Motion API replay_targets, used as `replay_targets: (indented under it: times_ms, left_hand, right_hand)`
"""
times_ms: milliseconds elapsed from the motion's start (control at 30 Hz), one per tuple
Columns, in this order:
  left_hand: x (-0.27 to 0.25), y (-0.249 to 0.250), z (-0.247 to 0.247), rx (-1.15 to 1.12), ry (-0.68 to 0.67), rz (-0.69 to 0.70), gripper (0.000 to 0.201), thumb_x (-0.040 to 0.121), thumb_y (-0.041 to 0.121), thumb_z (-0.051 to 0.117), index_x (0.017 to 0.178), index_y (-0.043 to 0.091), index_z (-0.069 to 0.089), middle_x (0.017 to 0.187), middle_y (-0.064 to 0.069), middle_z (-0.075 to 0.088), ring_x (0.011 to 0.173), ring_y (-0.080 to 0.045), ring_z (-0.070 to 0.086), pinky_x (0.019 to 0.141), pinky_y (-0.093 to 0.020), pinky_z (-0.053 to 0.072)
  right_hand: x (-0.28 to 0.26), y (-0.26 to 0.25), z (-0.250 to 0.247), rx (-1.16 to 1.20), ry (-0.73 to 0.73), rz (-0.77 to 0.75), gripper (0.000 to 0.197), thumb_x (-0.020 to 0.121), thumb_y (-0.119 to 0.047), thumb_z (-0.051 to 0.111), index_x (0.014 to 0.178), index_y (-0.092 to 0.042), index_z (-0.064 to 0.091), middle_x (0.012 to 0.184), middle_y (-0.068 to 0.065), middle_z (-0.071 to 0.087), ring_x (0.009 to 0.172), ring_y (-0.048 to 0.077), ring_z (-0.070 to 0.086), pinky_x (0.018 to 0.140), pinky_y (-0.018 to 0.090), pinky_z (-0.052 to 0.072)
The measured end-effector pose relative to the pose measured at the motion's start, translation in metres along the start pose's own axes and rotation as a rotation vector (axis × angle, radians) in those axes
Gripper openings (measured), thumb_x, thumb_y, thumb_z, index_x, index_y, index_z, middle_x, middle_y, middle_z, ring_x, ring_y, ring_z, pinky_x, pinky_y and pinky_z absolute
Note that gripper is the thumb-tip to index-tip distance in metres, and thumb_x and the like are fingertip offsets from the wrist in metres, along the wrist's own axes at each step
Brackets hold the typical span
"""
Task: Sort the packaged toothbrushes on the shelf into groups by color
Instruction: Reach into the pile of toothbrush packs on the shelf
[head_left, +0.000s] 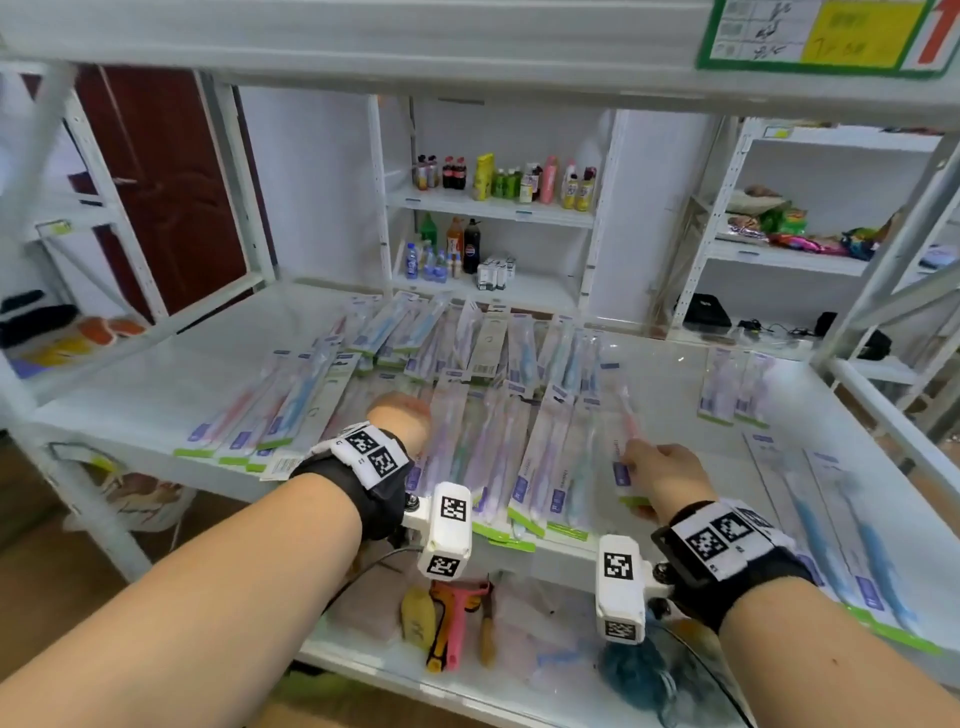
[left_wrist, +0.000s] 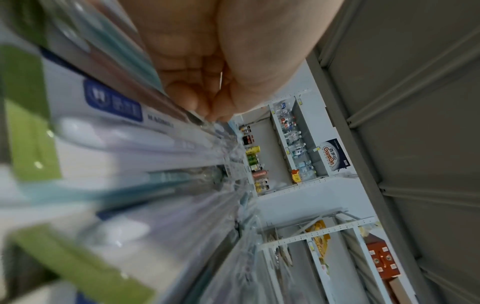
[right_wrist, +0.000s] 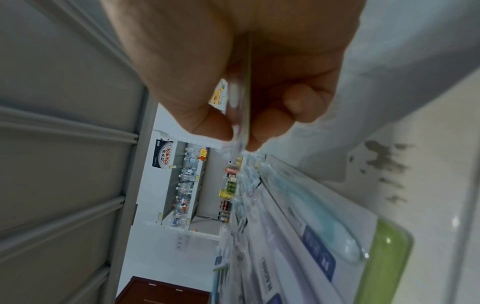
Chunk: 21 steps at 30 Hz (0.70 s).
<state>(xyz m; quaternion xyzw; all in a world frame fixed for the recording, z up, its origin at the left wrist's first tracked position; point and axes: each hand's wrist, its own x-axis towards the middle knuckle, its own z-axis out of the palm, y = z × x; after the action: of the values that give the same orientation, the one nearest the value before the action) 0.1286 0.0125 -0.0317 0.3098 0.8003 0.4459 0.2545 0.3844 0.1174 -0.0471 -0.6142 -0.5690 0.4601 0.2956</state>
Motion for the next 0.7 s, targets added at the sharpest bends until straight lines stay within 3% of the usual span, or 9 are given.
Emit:
replay_targets:
  times_ms: [67,100,200,333,567,700]
  left_hand:
    - [-0.003,-0.004,-0.004,0.142,0.042,0.001,0.025,0.090,0.008,0.053,0.110,0.011,0.066,0.107,-0.011,0.066,0.099,-0.024,0.064,0.069,-0.021,0.044]
    - [-0.006,-0.006,-0.005,0.185,0.053,-0.006,0.027,0.090,0.009,0.053,0.113,0.009,0.066,0.112,-0.011,0.066,0.106,-0.027,0.062,0.073,-0.023,0.042]
    - [-0.012,-0.010,-0.007,0.268,0.098,-0.012,0.026,0.089,0.007,0.052,0.111,0.007,0.066,0.115,-0.013,0.066,0.108,-0.028,0.061,0.078,-0.025,0.042]
    - [-0.014,-0.018,-0.015,0.388,0.180,-0.085,0.032,0.089,0.006,0.051,0.118,0.005,0.062,0.126,-0.015,0.059,0.115,-0.033,0.055,0.099,-0.036,0.043]
    - [-0.026,-0.035,-0.036,0.507,0.180,-0.177,0.030,0.087,0.017,0.056,0.115,0.008,0.059,0.115,-0.016,0.063,0.101,-0.035,0.060,0.084,-0.035,0.048]
    - [-0.029,-0.039,-0.041,0.548,0.195,-0.208,0.033,0.090,0.016,0.055,0.122,0.009,0.056,0.123,-0.014,0.058,0.111,-0.035,0.055,0.092,-0.038,0.047]
  right_hand:
    - [-0.002,0.000,0.003,0.036,-0.031,-0.006,0.018,0.084,-0.023,0.053,0.079,-0.006,0.056,0.073,0.012,0.058,0.060,0.027,0.056,0.051,0.028,0.048]
    - [-0.003,0.000,0.005,0.045,-0.040,-0.011,0.018,0.084,-0.022,0.053,0.076,-0.007,0.056,0.070,0.011,0.058,0.060,0.028,0.056,0.053,0.029,0.048]
    - [-0.006,-0.003,0.010,0.061,-0.067,-0.032,0.016,0.083,-0.021,0.053,0.074,-0.008,0.056,0.070,0.011,0.058,0.062,0.028,0.056,0.055,0.031,0.050]
    - [-0.011,-0.007,0.015,0.078,-0.101,-0.058,0.016,0.083,-0.022,0.052,0.078,-0.008,0.056,0.076,0.013,0.059,0.068,0.030,0.058,0.061,0.035,0.052]
    - [-0.020,-0.012,0.022,0.078,-0.162,-0.110,0.018,0.081,-0.020,0.053,0.074,-0.004,0.057,0.075,0.020,0.058,0.070,0.033,0.059,0.067,0.046,0.055]
    - [-0.024,-0.015,0.027,0.073,-0.171,-0.122,0.019,0.082,-0.020,0.053,0.070,-0.005,0.056,0.075,0.019,0.059,0.071,0.034,0.061,0.069,0.049,0.055]
